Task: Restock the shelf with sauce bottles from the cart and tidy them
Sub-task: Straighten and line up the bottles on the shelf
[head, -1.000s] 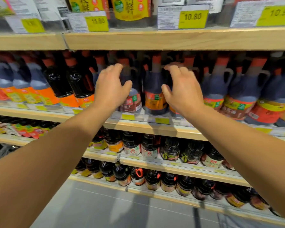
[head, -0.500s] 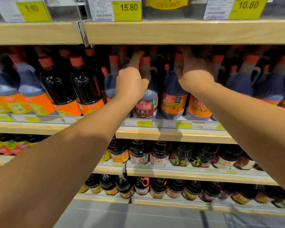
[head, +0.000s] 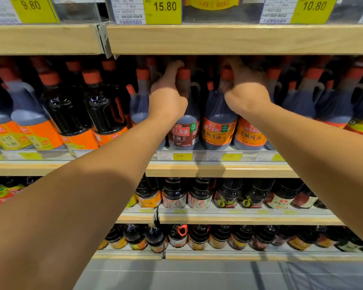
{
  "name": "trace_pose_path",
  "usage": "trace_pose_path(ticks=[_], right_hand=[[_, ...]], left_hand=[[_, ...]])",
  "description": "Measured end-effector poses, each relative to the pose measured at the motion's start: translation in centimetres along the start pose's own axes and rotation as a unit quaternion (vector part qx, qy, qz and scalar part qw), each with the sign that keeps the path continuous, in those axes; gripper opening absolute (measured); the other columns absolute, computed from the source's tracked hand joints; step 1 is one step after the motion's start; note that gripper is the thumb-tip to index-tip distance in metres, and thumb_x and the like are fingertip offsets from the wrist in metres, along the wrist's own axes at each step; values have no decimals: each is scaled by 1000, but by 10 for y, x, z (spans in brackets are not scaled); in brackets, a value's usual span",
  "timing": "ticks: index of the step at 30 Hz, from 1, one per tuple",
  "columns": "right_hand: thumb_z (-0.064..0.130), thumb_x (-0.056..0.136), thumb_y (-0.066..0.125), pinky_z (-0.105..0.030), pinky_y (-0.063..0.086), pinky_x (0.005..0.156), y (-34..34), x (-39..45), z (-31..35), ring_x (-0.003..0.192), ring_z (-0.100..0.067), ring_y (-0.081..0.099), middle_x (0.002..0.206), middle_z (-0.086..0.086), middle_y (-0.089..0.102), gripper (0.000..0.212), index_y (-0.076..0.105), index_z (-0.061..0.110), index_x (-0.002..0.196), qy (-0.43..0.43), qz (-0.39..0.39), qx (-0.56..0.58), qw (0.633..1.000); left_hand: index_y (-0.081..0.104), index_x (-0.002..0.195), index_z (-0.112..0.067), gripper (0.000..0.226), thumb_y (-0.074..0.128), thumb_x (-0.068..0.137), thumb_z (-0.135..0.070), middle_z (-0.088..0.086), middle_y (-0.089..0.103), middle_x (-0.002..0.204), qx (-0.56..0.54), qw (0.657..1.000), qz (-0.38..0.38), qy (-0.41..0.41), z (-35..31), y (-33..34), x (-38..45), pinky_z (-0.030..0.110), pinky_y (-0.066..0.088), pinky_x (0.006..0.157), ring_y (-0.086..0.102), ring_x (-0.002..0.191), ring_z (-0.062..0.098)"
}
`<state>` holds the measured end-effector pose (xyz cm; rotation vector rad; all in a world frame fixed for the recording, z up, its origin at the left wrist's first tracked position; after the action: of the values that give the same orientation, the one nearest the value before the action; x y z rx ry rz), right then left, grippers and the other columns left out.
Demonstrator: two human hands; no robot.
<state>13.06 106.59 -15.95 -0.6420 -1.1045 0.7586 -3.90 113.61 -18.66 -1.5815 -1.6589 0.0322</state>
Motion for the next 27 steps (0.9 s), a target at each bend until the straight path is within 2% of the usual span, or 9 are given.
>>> trace_pose_path(ticks=[6, 11, 13, 15, 17, 19, 20, 23, 27], right_hand=[[26, 93, 47, -52, 43, 96, -3, -3, 1, 104, -45, 56, 114, -17, 63, 35, 46, 23, 127, 20, 18, -15, 1000], [27, 94, 48, -50, 44, 96, -3, -7, 4, 104, -45, 56, 115, -16, 63, 38, 44, 25, 132, 31, 12, -39, 999], [30, 93, 50, -51, 45, 94, -5, -9, 6, 104, -45, 57, 115, -16, 63, 40, 43, 25, 133, 32, 6, -38, 999], [33, 91, 53, -50, 48, 90, -9, -15, 10, 105, -44, 56, 116, -15, 63, 45, 43, 24, 134, 27, -7, -40, 999], [36, 90, 54, -47, 49, 84, -12, -23, 15, 103, -43, 56, 114, -17, 61, 40, 50, 17, 125, 29, -22, -49, 998], [37, 92, 52, -46, 47, 80, -12, -37, 25, 97, -45, 56, 104, -22, 61, 32, 57, 8, 106, 31, -16, -69, 997], [36, 92, 52, -46, 44, 82, -12, -44, 33, 98, -45, 54, 105, -24, 60, 34, 57, 6, 107, 17, -18, -73, 997], [31, 87, 59, -47, 38, 88, -10, -62, 70, 103, -41, 50, 114, -18, 56, 46, 50, 12, 128, -71, -33, -57, 995], [28, 86, 60, -46, 39, 92, 5, -63, 115, 109, -38, 48, 122, -14, 54, 50, 48, 14, 132, -122, 2, -2, 993]], left_hand=[[47, 130, -38, 55, 59, 81, -14, 5, 66, 107, -19, 1000, 5, 0, 3, 0, 4, 32, 53, 81, 62, 95, 25], [47, 131, -36, 54, 58, 83, -15, 6, 66, 106, -28, 999, 14, 5, 4, 1, 2, 26, 49, 76, 63, 91, 26], [46, 134, -34, 56, 58, 84, -13, 7, 65, 111, -23, 1000, 16, 11, 1, -2, 0, 26, 48, 77, 62, 94, 28], [43, 140, -29, 64, 57, 82, -8, 9, 61, 122, -13, 999, 37, 19, -5, -7, -7, 28, 49, 85, 61, 102, 30], [38, 144, -28, 72, 59, 78, -8, 10, 58, 129, -9, 998, 53, 29, -11, -17, -16, 34, 50, 92, 60, 106, 31], [35, 145, -31, 73, 61, 79, -15, 11, 58, 125, 13, 998, 54, 24, -9, -34, -31, 35, 50, 91, 60, 104, 28], [36, 144, -30, 69, 62, 81, -19, 11, 58, 124, 30, 998, 55, 22, -5, -43, -40, 33, 48, 90, 58, 106, 27], [44, 137, -21, 58, 63, 83, -23, 4, 54, 130, 85, 995, 42, 36, 15, -78, -62, 28, 40, 90, 51, 118, 24], [46, 139, -18, 60, 64, 82, -23, 3, 53, 135, 131, 991, -7, 16, 49, -133, -67, 30, 37, 103, 50, 124, 21]])
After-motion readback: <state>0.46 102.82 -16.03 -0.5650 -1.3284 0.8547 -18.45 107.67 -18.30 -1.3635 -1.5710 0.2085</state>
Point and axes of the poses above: each hand's wrist, its own x-axis towards the middle knuckle, its own y-axis out of the palm, z = x × y, the point moved 6 cm from there along x, towards the middle knuckle
